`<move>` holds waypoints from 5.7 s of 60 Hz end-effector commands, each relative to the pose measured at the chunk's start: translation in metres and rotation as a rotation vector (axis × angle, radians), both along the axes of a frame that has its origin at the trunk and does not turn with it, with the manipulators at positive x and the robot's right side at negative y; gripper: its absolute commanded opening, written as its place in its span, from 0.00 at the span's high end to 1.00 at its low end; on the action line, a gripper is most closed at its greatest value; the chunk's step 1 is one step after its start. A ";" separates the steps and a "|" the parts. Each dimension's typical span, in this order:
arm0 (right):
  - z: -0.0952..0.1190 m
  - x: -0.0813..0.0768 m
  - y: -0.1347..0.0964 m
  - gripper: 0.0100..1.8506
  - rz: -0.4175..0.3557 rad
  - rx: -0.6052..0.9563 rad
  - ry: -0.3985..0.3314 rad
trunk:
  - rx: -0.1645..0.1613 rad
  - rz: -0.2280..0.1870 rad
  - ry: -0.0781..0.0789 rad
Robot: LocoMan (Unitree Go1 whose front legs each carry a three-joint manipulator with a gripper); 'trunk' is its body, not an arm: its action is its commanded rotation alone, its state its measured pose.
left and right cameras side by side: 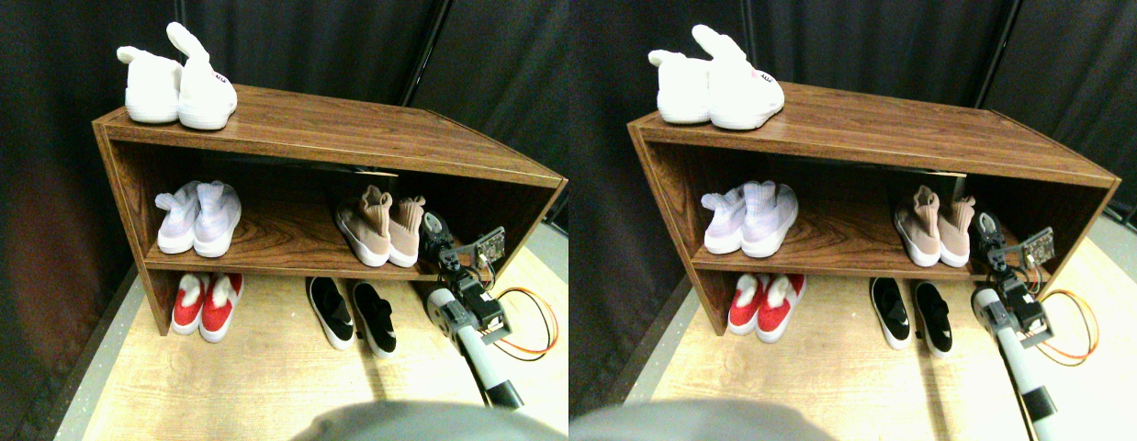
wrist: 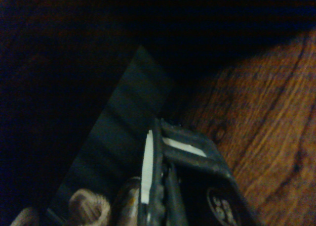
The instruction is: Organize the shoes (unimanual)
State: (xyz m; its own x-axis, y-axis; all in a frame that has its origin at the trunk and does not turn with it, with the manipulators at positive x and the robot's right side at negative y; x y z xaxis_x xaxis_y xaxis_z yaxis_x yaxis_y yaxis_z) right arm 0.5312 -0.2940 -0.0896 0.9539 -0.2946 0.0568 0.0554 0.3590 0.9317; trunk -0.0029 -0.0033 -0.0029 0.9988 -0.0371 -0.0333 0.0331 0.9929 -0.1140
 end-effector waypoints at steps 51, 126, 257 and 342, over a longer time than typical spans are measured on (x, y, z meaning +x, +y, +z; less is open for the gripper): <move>0.041 -0.122 0.011 0.97 0.262 -0.069 -0.220 | 0.002 -0.041 0.020; -0.090 -0.080 0.007 0.97 0.175 0.221 0.024 | -0.022 0.000 0.076; -0.137 -0.033 0.056 0.97 0.164 0.285 0.204 | -0.065 0.080 0.093; -0.015 -0.143 0.021 0.97 0.331 0.028 -0.122 | -0.010 -0.032 -0.019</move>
State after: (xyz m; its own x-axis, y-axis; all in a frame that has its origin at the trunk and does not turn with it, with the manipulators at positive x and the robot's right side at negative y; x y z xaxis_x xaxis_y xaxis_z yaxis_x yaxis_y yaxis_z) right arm 0.3932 -0.2809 -0.1191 0.9953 -0.0030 0.0968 -0.0915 0.2995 0.9497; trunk 0.0033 -0.0011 -0.0041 0.9963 -0.0664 -0.0537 0.0597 0.9913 -0.1173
